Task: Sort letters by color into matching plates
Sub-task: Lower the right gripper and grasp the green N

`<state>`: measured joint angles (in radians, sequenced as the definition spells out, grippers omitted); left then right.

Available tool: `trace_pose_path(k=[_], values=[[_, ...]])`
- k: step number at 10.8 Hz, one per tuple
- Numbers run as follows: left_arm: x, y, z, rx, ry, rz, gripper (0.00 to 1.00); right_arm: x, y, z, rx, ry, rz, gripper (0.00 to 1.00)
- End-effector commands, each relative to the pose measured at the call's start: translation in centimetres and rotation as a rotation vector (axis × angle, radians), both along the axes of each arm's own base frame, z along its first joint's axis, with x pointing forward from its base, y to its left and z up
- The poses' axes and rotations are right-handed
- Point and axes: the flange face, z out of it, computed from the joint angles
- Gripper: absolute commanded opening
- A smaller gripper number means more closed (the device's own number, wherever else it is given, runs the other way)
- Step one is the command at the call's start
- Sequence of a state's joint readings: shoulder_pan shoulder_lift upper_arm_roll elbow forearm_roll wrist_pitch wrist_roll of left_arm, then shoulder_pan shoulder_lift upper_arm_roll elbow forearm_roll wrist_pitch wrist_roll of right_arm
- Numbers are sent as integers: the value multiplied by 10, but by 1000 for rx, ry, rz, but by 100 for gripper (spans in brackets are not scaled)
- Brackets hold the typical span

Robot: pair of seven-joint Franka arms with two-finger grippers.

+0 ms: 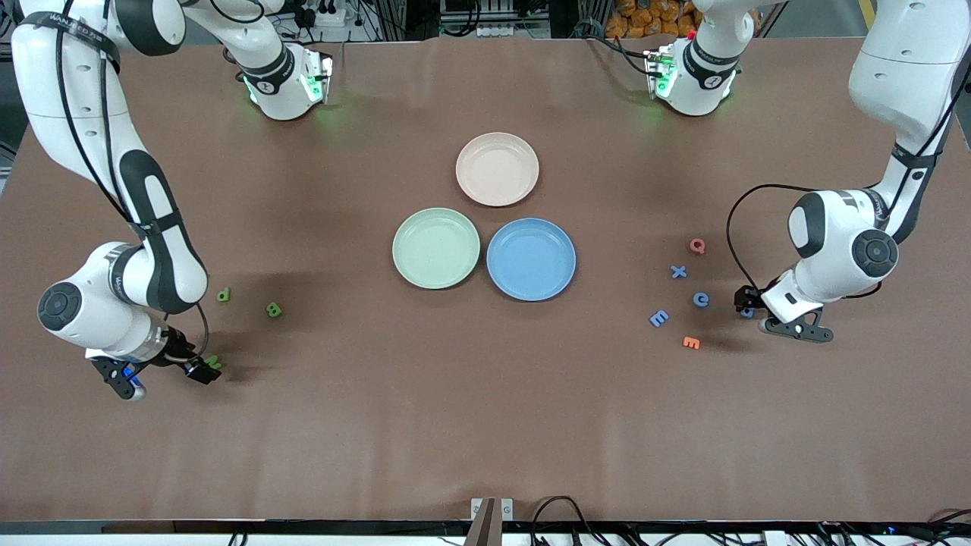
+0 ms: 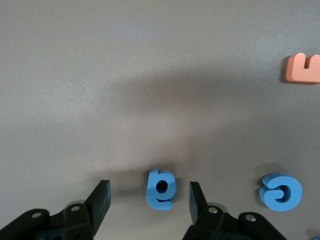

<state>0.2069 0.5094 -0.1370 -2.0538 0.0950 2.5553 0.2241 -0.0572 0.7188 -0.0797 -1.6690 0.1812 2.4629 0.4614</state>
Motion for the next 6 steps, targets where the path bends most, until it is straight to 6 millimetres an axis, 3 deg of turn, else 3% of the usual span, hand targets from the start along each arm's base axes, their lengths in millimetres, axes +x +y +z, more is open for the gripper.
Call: trace_pose_path(k=[1,5,6], values=[[0,3,-5,7,-3,-22,70,7,0,-1,77,-18,-121,100],[0,2,-6,7,-1,-14,64,0,-4,-26,70,23,-159,100],[0,2,-6,7,-1,-11,57,-1,-4,-33,70,34,-159,100]])
